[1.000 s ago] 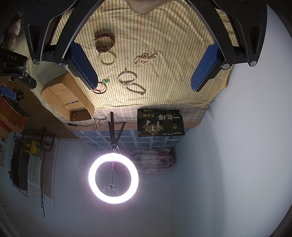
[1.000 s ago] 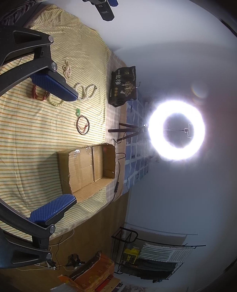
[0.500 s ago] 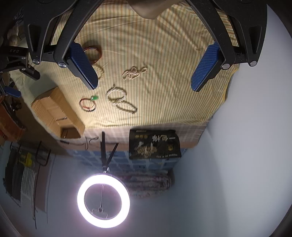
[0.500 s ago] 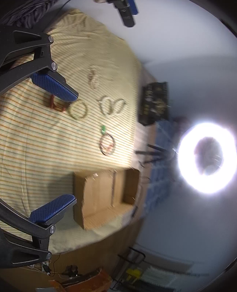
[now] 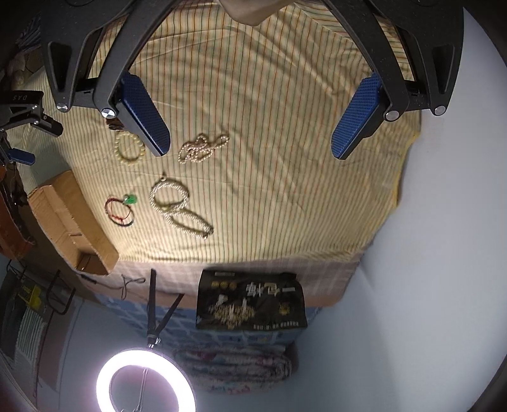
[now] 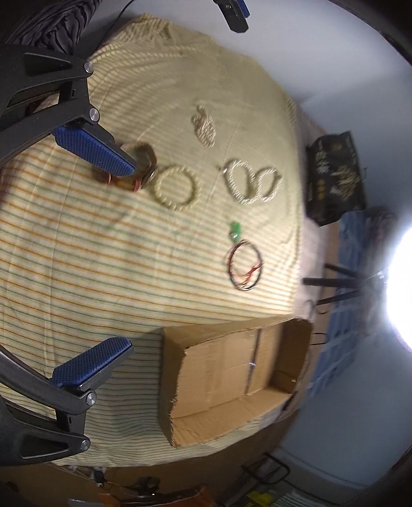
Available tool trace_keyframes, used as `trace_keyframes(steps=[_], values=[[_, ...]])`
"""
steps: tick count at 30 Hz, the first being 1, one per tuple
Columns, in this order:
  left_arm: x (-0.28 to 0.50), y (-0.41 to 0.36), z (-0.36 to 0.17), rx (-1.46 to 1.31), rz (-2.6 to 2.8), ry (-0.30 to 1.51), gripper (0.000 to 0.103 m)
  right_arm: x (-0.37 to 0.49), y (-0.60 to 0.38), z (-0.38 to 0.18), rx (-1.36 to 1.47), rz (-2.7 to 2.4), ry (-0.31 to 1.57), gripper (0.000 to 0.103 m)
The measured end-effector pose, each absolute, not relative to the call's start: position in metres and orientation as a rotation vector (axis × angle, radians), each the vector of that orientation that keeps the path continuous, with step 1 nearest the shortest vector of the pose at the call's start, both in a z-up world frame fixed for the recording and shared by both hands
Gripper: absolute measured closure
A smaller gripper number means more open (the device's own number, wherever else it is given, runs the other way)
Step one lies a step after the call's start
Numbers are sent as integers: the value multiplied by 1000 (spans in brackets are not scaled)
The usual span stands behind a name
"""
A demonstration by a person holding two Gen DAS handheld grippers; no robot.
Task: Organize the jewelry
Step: 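Move both tools down toward the jewelry on the striped sheet, then close the left tool on the small pearl strand while the right tool grasps the brown leather watch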
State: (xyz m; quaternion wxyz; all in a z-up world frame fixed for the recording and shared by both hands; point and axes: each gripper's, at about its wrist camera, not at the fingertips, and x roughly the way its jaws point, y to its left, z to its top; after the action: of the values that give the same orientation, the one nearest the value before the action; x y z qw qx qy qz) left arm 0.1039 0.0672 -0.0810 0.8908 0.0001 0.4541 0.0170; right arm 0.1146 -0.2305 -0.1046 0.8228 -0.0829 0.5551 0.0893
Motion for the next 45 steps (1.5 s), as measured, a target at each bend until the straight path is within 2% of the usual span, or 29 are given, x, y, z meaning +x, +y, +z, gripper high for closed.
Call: trace_keyframes(steps=[2,4,8,10,12,19,23,25,33,38,45], values=[[110,68,-90,1,23,963,0,117,-232,-111,-180,199,1187,1],[114,66,-99,-1,-5,975,0,115,-230,-117,-211,214,1171,7],[124,59,-122,-2,-74,1041,0,107,-216,-130,-251,330,1192,9],[128,52,-131,50,-70,1059,0,105,-211,-135,-257,367,1212,18],[131,43,-139,109,-65,1073,0,104,-207,-137,-267,365,1216,22],[144,28,-156,182,-91,1107,0,112,-200,-143,-262,364,1249,24],[149,24,-166,181,-131,1132,26,121,-202,-154,-169,385,1316,29],[152,21,-173,184,-153,1152,31,124,-205,-157,-123,395,1336,32],[171,10,-184,144,-243,1186,32,122,-189,-161,-152,423,1341,32],[188,6,-197,127,-238,1229,32,125,-181,-169,-158,434,1362,40],[199,5,-215,113,-229,1283,32,133,-178,-176,-141,438,1377,44]])
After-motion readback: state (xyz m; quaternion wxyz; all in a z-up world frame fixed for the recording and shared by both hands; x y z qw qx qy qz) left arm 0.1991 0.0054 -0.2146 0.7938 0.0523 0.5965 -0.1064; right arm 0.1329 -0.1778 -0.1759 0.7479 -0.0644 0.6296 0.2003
